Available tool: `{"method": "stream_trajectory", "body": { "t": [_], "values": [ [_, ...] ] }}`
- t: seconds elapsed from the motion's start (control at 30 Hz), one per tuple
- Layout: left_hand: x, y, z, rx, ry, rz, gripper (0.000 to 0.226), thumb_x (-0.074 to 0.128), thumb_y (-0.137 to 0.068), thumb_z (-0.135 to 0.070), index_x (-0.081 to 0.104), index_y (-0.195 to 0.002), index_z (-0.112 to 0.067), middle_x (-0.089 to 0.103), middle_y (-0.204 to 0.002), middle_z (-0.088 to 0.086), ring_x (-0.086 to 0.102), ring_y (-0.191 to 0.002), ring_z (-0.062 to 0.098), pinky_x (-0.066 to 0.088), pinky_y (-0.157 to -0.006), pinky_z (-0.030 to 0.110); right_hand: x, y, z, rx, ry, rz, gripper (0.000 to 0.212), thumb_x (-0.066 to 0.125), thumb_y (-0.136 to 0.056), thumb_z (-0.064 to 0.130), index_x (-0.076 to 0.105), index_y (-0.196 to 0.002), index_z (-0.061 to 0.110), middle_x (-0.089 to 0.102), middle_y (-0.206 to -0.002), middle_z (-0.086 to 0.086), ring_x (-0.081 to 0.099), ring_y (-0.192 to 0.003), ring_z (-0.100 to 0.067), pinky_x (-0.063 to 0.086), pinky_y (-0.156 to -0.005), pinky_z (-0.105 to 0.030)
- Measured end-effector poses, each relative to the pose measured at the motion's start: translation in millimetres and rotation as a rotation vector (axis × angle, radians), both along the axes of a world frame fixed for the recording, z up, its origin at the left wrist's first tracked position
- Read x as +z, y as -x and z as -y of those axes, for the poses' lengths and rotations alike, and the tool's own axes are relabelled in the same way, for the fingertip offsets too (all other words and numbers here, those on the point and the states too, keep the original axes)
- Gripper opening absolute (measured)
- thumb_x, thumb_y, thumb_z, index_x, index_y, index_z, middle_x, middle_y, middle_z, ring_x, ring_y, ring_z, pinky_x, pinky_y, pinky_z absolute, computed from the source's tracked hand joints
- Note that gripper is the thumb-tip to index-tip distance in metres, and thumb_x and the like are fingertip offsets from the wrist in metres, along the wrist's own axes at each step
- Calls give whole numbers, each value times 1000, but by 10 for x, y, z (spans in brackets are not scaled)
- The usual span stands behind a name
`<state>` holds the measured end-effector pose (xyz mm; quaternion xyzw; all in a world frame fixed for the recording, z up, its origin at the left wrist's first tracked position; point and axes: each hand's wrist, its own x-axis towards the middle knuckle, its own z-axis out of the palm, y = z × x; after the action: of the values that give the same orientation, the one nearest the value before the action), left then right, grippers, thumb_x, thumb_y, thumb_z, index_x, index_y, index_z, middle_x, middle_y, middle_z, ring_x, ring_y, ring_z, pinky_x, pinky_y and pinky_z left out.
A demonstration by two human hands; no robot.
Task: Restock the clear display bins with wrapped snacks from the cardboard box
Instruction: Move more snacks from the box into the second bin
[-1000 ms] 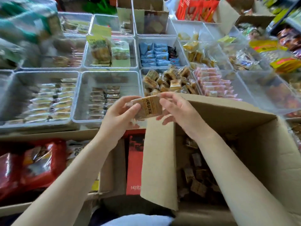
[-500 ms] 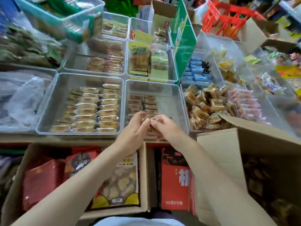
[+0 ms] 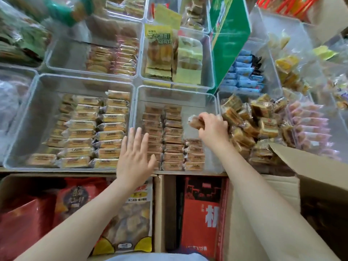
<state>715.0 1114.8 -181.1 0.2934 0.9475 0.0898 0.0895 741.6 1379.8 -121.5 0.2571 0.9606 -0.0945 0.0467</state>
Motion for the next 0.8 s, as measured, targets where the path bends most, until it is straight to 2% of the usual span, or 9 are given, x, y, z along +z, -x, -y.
{"method": "stream_trajectory", "body": {
  "t": [0.07, 0.17, 0.33, 0.4, 0.47, 0.53, 0.57, 0.67, 0.8],
  "values": [
    [1, 3, -21, -1, 2, -10, 73, 31, -95, -48, 30, -157, -10, 12, -167, 14, -6, -156, 28, -5, -125, 46, -165, 86, 12, 102, -163, 138, 34, 53, -91, 10, 55, -122, 24, 54, -121, -6, 47, -115, -28, 35, -98, -44],
    [-36, -1, -23, -2, 2, -35, 71, 33, -93, -47, 35, -155, -11, 17, -167, 13, -3, -156, 28, 0, -126, 50, -422, 146, 47, 159, -262, 306, 29, 53, -93, 10, 56, -119, 23, 51, -120, -8, 48, -115, -30, 36, -97, -43],
    [-64, 2, -22, -3, 27, -63, 70, 34, -92, -46, 40, -154, -12, 23, -166, 12, 1, -156, 30, 10, -124, 56, -641, 205, 93, 198, -234, 388, 25, 56, -94, 10, 60, -118, 17, 54, -121, -8, 48, -115, -29, 39, -97, -39],
    [-66, 4, -27, 2, 26, -77, 70, 33, -92, -46, 41, -153, -13, 25, -165, 11, 3, -156, 30, 11, -123, 58, -689, 193, 92, 193, -164, 448, 39, 58, -94, 17, 53, -132, 14, 53, -131, -10, 47, -122, -29, 38, -103, -40],
    [-62, -3, -27, -8, 55, -83, 70, 30, -92, -47, 40, -154, -15, 23, -165, 11, 1, -156, 31, 11, -123, 58, -728, 133, 113, 184, -102, 539, 71, 60, -93, 29, 28, -152, 8, 46, -145, -13, 42, -133, -30, 34, -111, -41],
    [-49, 0, -27, -17, 104, -69, 70, 26, -93, -49, 36, -156, -18, 19, -167, 9, -3, -156, 31, 9, -123, 58, -749, 97, 140, 171, -42, 596, 91, 61, -92, 32, 4, -158, 6, 31, -157, -15, 31, -143, -31, 27, -118, -44],
    [-36, 1, -29, -19, 120, -54, 71, 23, -93, -50, 34, -156, -19, 16, -167, 9, -6, -156, 30, 6, -123, 57, -732, 89, 147, 160, -11, 612, 94, 62, -92, 32, 0, -159, 7, 25, -160, -15, 26, -147, -31, 24, -120, -45],
    [22, 13, -41, -24, 170, -2, 74, 13, -93, -52, 23, -160, -21, 4, -169, 7, -17, -154, 29, -2, -123, 56, -577, 50, 194, 131, 69, 524, 82, 60, -92, 27, 13, -157, 8, 27, -160, -13, 23, -148, -29, 20, -120, -45],
    [100, 49, -38, -31, 235, 88, 77, 10, -92, -54, 12, -162, -21, -7, -169, 6, -29, -150, 29, -10, -123, 54, -142, -361, 390, 92, 262, 242, 49, 48, -98, 19, 44, -146, 14, 43, -148, -8, 38, -137, -26, 31, -115, -43]
  ]
}}
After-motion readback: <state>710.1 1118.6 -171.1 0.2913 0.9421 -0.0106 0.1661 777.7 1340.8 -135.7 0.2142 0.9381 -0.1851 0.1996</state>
